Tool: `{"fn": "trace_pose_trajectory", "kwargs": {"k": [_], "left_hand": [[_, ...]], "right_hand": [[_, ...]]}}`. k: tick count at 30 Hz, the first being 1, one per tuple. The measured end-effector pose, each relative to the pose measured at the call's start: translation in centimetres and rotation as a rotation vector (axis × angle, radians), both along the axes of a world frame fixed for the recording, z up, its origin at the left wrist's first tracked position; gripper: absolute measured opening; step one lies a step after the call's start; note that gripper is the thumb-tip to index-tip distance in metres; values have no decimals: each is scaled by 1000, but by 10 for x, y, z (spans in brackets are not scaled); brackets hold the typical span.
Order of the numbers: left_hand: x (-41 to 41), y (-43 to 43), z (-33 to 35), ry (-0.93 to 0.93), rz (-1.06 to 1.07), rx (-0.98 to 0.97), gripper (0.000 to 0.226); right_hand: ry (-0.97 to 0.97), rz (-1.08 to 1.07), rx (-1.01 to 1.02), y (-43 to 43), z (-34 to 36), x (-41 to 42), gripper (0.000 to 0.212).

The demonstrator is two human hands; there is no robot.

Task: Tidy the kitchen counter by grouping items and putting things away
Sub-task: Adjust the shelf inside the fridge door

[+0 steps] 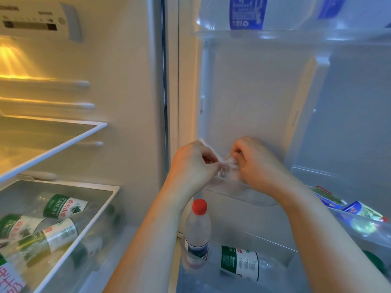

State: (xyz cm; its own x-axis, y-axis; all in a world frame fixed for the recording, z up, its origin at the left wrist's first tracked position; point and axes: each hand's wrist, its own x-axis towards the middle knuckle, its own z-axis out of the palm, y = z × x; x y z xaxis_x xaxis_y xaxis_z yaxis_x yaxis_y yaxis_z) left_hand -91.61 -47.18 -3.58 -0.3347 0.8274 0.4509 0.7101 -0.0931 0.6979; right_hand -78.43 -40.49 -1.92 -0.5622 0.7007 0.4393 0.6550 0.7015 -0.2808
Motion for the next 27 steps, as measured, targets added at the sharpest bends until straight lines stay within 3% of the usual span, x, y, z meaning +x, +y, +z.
{"fn": "trace_pose_trajectory", "kwargs": {"k": [11, 14, 20, 27], "left_hand": [[0, 3, -3, -28, 64, 23, 9], [-1, 2, -3, -49, 48, 19, 12], [-2, 2, -3, -26, 20, 32, 7], [-4, 1, -4, -24, -21, 44, 4]], "right_hand": [[112, 17, 95, 1, -4, 1, 10], [62, 53, 86, 1, -4, 2, 6], [68, 82, 61, -1, -4, 3, 20], [124, 107, 103, -4, -2, 5, 9]]}}
